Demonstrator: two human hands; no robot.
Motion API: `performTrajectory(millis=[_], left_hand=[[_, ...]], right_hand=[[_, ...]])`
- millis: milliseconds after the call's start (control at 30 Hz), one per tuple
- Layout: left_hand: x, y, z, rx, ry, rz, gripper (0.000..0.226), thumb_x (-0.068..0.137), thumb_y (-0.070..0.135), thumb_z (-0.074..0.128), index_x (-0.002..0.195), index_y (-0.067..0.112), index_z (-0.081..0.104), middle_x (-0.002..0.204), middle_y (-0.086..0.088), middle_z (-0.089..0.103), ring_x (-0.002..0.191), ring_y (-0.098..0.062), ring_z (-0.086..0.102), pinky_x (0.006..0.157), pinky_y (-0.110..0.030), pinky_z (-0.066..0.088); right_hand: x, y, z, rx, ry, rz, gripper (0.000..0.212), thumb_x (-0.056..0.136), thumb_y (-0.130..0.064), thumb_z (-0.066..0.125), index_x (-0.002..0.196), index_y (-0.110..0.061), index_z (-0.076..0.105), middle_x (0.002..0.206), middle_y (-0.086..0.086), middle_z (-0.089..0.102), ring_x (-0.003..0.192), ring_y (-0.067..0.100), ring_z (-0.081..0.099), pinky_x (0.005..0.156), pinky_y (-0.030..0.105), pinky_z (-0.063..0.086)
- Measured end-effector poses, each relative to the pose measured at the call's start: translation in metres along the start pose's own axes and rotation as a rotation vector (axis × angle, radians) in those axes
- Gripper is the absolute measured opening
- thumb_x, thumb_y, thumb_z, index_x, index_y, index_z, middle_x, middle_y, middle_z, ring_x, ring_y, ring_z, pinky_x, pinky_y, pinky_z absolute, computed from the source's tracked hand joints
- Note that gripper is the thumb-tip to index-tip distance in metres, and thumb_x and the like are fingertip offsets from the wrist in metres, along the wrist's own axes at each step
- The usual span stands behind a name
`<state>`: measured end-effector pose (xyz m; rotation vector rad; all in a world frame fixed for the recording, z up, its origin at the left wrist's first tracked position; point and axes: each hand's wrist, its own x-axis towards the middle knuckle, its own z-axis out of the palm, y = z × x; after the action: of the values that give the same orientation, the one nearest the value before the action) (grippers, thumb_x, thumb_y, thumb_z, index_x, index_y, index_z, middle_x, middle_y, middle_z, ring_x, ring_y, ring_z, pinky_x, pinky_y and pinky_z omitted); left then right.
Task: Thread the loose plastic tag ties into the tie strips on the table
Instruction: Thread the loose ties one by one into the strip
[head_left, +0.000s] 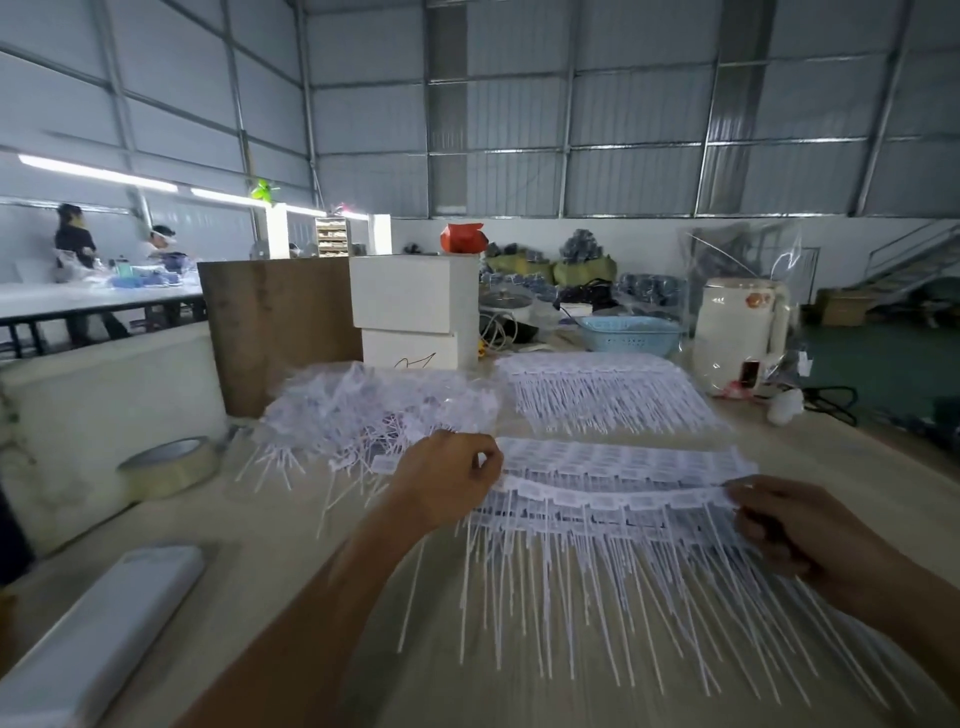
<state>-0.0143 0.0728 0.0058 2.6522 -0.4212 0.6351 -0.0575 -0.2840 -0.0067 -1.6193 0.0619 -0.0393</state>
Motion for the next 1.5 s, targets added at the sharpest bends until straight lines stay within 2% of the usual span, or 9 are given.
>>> performTrajectory(millis=[133, 233, 400, 633, 767, 900, 1133, 1367, 1500], left_hand=[[0.005, 0.004, -0.02, -0.003, 0.148, 0.015, 0.021, 0.098, 0.036, 0.05, 0.096, 0.032, 0.071, 0.082, 0.012, 0.071, 0.072, -0.011, 0.059, 0.066, -0.027, 0.044], [0.008, 0.021, -0.031, 0.007, 0.22, 0.119, 0.019, 0.098, 0.039, 0.052, 0.108, 0.036, 0.067, 0.099, 0.015, 0.069, 0.093, -0.008, 0.053, 0.087, -0.031, 0.034], [-0.014, 0.082, 0.014, -0.126, -0.123, 0.374, 0.046, 0.097, 0.057, 0.048, 0.138, 0.035, 0.049, 0.134, 0.006, 0.059, 0.125, -0.014, 0.047, 0.104, -0.039, 0.026], [-0.033, 0.105, 0.048, -0.007, 0.052, 0.436, 0.03, 0.099, 0.032, 0.054, 0.126, 0.021, 0.059, 0.11, -0.004, 0.068, 0.105, -0.027, 0.059, 0.084, -0.04, 0.049], [-0.039, 0.101, 0.051, 0.193, 0.108, 0.557, 0.025, 0.099, 0.023, 0.052, 0.122, 0.016, 0.058, 0.105, -0.003, 0.066, 0.098, -0.027, 0.06, 0.075, -0.039, 0.051], [-0.039, 0.101, 0.047, 0.057, 0.023, 0.488, 0.043, 0.086, 0.004, 0.057, 0.127, 0.016, 0.056, 0.115, -0.005, 0.064, 0.106, -0.028, 0.054, 0.08, -0.041, 0.047], [-0.049, 0.096, 0.052, -0.13, 0.048, 0.439, 0.026, 0.097, 0.019, 0.045, 0.117, 0.019, 0.06, 0.106, -0.001, 0.067, 0.096, -0.023, 0.059, 0.076, -0.041, 0.052], [-0.05, 0.095, 0.055, -0.2, 0.061, 0.353, 0.025, 0.1, 0.018, 0.054, 0.121, 0.027, 0.062, 0.109, 0.003, 0.068, 0.098, -0.02, 0.059, 0.076, -0.035, 0.049], [-0.051, 0.095, 0.055, -0.315, 0.004, 0.282, 0.026, 0.1, 0.014, 0.052, 0.086, 0.036, 0.058, 0.086, 0.007, 0.064, 0.08, -0.017, 0.061, 0.073, -0.038, 0.051]], right_hand=[[-0.006, -0.012, -0.001, 0.109, -0.032, -0.006, 0.021, 0.085, -0.019, 0.06, 0.074, -0.007, 0.046, 0.052, 0.004, 0.036, 0.036, 0.008, 0.021, 0.032, 0.018, 0.018], [-0.01, -0.002, 0.011, 0.169, -0.035, 0.112, 0.027, 0.095, -0.014, 0.053, 0.071, -0.009, 0.042, 0.049, 0.003, 0.035, 0.032, 0.007, 0.023, 0.029, 0.017, 0.019], [-0.016, 0.001, 0.034, 0.217, -0.071, 0.105, 0.017, 0.098, -0.013, 0.052, 0.082, -0.009, 0.048, 0.061, 0.009, 0.049, 0.04, 0.009, 0.033, 0.03, 0.018, 0.024], [-0.036, -0.001, 0.048, -0.04, -0.129, -0.062, 0.02, 0.101, -0.019, 0.055, 0.089, -0.005, 0.065, 0.071, 0.02, 0.061, 0.046, 0.017, 0.045, 0.04, 0.026, 0.033], [-0.039, -0.002, 0.051, -0.392, -0.077, -0.27, 0.024, 0.103, -0.025, 0.051, 0.09, -0.01, 0.065, 0.062, 0.012, 0.067, 0.043, 0.02, 0.055, 0.042, 0.028, 0.043], [-0.047, -0.004, 0.052, -0.536, -0.113, -0.431, 0.028, 0.094, -0.045, 0.051, 0.088, -0.021, 0.064, 0.064, 0.009, 0.069, 0.045, 0.025, 0.059, 0.047, 0.028, 0.048], [-0.049, -0.003, 0.056, -0.635, -0.121, -0.611, 0.024, 0.103, -0.022, 0.05, 0.083, -0.016, 0.06, 0.068, 0.002, 0.068, 0.047, 0.018, 0.059, 0.053, 0.025, 0.049], [-0.049, -0.001, 0.057, -0.691, -0.099, -0.694, 0.026, 0.103, -0.023, 0.051, 0.078, -0.025, 0.058, 0.062, -0.007, 0.061, 0.049, 0.012, 0.054, 0.055, 0.019, 0.041], [-0.049, 0.002, 0.057, -0.809, -0.066, -0.791, 0.023, 0.102, -0.019, 0.051, 0.082, -0.028, 0.058, 0.065, -0.009, 0.056, 0.06, 0.013, 0.054, 0.06, 0.024, 0.041]])
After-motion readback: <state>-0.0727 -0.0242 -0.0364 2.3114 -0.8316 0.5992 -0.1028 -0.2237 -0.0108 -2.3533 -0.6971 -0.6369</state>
